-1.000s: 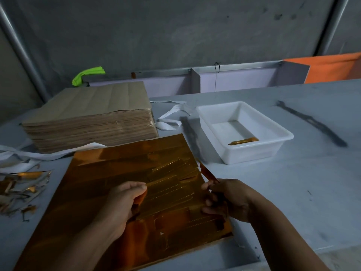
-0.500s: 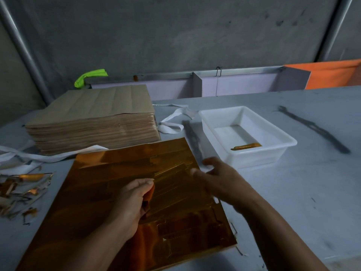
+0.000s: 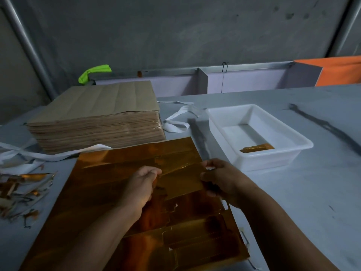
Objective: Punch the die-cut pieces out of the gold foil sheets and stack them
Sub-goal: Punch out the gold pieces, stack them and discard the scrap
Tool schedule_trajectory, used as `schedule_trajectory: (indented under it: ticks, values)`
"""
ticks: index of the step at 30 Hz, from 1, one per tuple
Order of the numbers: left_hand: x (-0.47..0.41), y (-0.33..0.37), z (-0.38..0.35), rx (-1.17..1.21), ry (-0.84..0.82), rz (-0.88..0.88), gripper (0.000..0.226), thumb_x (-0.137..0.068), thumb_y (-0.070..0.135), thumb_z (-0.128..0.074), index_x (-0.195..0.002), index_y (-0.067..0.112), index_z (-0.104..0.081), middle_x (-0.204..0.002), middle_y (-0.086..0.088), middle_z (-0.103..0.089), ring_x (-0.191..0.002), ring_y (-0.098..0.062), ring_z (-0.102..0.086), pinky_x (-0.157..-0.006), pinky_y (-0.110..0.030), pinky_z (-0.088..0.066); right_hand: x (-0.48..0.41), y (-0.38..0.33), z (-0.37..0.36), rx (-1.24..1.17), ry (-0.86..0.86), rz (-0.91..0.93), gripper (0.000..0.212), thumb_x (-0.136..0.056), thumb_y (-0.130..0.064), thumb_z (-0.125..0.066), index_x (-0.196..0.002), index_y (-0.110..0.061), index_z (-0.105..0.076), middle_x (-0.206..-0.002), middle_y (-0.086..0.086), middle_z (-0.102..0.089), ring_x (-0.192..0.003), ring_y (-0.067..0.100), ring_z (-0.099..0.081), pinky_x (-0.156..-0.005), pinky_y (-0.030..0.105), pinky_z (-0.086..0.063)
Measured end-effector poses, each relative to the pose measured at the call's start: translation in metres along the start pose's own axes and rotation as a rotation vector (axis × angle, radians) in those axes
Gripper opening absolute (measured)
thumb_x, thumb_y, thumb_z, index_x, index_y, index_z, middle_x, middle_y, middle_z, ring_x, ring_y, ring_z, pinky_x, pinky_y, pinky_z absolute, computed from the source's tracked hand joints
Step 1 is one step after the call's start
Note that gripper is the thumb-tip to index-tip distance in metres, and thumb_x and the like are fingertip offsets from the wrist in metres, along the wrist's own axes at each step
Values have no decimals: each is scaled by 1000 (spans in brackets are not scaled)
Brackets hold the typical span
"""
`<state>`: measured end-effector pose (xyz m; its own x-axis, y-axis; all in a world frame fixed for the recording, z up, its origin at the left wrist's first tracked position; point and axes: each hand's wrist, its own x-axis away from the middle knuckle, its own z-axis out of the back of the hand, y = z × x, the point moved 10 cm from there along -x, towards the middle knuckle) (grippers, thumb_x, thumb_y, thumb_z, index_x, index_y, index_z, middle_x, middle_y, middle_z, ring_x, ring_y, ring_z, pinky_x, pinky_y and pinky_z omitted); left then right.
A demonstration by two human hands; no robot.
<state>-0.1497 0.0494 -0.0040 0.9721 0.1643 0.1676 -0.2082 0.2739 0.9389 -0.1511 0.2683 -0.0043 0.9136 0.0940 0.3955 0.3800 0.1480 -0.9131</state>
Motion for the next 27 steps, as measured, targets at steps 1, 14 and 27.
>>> schedule_trajectory:
  ticks: [1,14,27]
  values:
    - [-5,0,4,2,17,7,23,-104,21,-40,-104,24,-63,-82,-1,-50,-61,-12,-39,-53,-25,-33,-4,0,4,-17,19,2,19,-97,-5,-55,-112,-16,-55,-90,11,-60,-65,18,-57,-43,21,-45]
    - [-24,10,-28,-934,-111,-454,95,-62,91,-40,-145,56,-11,-157,22,18,-145,-13,18,-116,-48,2,-48,-8,12,199,248,87,34,-95,-11,-60,-127,-21,-56,-97,3,-63,-70,16,-63,-58,27,-56]
    - [-48,-9,-62,-997,-289,-337,79,-81,67,-59,-148,38,-29,-153,10,-30,-134,-17,-36,-99,-36,-38,-26,-26,34,463,458,283,29,-96,-26,-60,-124,-19,-61,-119,4,-65,-95,17,-62,-78,28,-51]
